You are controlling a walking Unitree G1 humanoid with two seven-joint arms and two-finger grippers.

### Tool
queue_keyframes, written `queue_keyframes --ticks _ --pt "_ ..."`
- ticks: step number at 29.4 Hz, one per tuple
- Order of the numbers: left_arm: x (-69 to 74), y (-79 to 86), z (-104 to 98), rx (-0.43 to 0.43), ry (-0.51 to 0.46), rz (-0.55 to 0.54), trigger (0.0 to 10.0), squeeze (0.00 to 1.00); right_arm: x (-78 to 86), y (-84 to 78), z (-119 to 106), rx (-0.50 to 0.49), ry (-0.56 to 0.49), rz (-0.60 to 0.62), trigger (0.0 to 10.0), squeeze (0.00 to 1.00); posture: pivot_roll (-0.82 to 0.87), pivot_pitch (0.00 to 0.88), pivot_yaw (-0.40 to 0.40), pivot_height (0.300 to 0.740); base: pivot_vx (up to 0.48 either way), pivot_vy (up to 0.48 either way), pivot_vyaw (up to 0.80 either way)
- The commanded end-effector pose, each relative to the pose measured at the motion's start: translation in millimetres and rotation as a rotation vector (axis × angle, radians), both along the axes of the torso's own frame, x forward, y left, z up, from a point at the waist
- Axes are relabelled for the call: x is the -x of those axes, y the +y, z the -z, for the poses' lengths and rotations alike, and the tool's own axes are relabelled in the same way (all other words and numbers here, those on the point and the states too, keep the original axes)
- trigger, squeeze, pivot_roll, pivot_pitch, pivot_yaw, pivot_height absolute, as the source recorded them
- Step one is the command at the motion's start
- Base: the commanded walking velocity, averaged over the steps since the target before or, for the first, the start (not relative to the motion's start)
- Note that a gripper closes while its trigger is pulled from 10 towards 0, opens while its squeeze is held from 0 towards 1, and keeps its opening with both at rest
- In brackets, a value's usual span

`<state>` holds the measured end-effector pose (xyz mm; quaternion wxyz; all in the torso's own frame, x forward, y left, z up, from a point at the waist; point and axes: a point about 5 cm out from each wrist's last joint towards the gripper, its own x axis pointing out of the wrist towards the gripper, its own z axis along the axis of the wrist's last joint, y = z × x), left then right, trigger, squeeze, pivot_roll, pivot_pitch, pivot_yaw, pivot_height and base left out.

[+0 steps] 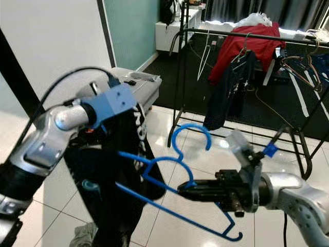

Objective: Hang hanger

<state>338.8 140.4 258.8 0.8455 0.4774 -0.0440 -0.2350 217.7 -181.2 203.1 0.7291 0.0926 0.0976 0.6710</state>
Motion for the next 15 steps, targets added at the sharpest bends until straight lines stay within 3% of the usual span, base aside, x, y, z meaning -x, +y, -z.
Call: queue_keyframes --ticks 1,3,6,15 --pt "-1.0 3.5 -1.8 0.004 -0.007 -0.01 10.0 0.0 -5.2 -1.5 -7.9 -0.017 -0.048 0.041 10.0 0.0 -0.03 0.0 0.002 0.74 0.0 0.0 0.0" --pt "-0.3 3.5 -5.7 0.023 -0.014 -0.009 10.0 0.0 -11.0 -2.5 -11.9 -0.068 -0.056 0.092 10.0 0.0 -0.02 0.0 -0.002 0.74 0.0 0.0 0.0" --pt "0.9 3.1 -7.6 0.046 -0.013 -0.004 10.0 0.0 -9.4 1.9 -18.2 -0.129 -0.05 0.069 10.0 0.0 -0.02 0.0 -0.003 0.74 0.0 0.0 0.0" --pt "-2.4 8.2 -12.1 0.055 -0.024 -0.009 10.0 0.0 -3.0 8.9 -12.6 -0.126 -0.028 0.038 10.0 0.0 -0.02 0.0 -0.004 0.74 0.0 0.0 0.0"
